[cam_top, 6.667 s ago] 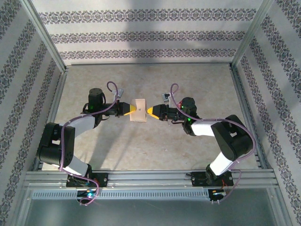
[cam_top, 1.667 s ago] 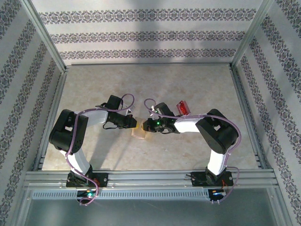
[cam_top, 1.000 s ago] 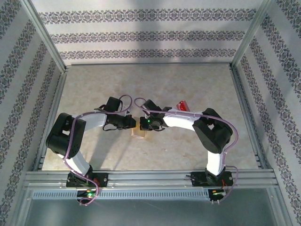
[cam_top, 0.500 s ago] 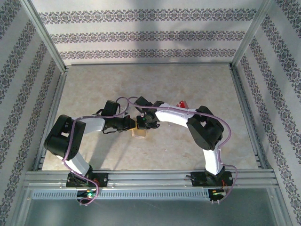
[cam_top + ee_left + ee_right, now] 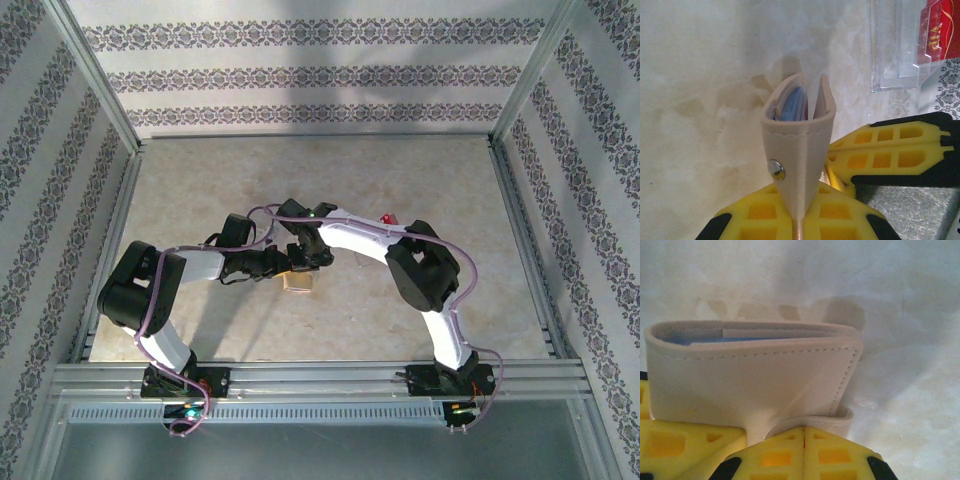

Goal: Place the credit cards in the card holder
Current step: Place the card holder at the center of the table.

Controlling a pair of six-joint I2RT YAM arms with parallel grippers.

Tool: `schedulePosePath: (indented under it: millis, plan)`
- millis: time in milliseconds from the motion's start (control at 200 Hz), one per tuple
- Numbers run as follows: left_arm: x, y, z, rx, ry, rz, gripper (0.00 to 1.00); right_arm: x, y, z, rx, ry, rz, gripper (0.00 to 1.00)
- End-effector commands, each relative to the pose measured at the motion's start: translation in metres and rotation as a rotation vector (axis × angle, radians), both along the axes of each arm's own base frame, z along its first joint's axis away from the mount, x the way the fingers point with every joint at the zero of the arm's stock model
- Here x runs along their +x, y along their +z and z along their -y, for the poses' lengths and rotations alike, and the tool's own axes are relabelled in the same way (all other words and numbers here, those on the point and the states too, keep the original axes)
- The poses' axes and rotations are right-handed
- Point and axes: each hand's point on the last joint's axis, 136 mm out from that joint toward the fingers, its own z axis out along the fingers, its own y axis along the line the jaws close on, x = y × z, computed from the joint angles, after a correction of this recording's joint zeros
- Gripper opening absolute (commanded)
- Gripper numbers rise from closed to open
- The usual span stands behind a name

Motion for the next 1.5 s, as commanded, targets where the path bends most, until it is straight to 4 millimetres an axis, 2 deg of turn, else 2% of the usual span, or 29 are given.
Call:
schedulePosePath:
  millis: [0, 185, 345, 635, 690, 759, 844, 939, 1054, 1174, 1364, 1499]
  plan:
    - [-0.016, 0.049, 0.045, -0.209, -0.213, 0.137, 0.00, -0.007, -0.029, -0.051, 0.098, 0.075, -0.032, 0.02]
    - [-0.016, 0.046, 0.044, -0.204, -0.213, 0.127, 0.00, 0.003, -0.043, -0.038, 0.033, 0.032, -0.032, 0.00]
    - [-0.017, 0.043, 0.043, -0.195, -0.208, 0.114, 0.00, 0.010, -0.039, -0.039, 0.055, 0.001, -0.001, 0.00]
    - [-0.016, 0.035, 0.039, -0.168, -0.192, 0.084, 0.00, 0.014, 0.014, -0.077, 0.272, 0.013, 0.064, 0.00]
    - [-0.016, 0.034, 0.039, -0.165, -0.190, 0.081, 0.00, 0.012, 0.020, -0.079, 0.285, 0.028, 0.056, 0.00]
    - [-0.015, 0.032, 0.037, -0.154, -0.188, 0.075, 0.00, 0.012, 0.030, -0.066, 0.262, 0.028, 0.083, 0.01]
    - [-0.014, 0.032, 0.035, -0.144, -0.179, 0.075, 0.00, 0.011, 0.039, -0.038, 0.241, 0.003, 0.115, 0.06]
    - [-0.014, 0.032, 0.033, -0.139, -0.169, 0.075, 0.00, 0.005, 0.041, -0.008, 0.232, -0.034, 0.121, 0.13]
    - [-0.012, 0.031, 0.032, -0.137, -0.166, 0.071, 0.00, 0.002, 0.043, 0.019, 0.240, -0.076, 0.133, 0.14]
    - [-0.011, 0.030, 0.032, -0.132, -0.168, 0.068, 0.00, 0.000, 0.048, 0.029, 0.266, -0.097, 0.146, 0.15]
    - [-0.011, 0.016, 0.025, -0.051, -0.150, 0.036, 0.00, -0.001, 0.056, 0.028, 0.359, -0.110, 0.165, 0.17]
    - [-0.006, 0.004, 0.012, 0.038, -0.126, 0.040, 0.23, 0.001, 0.069, 0.046, 0.386, -0.131, 0.258, 0.33]
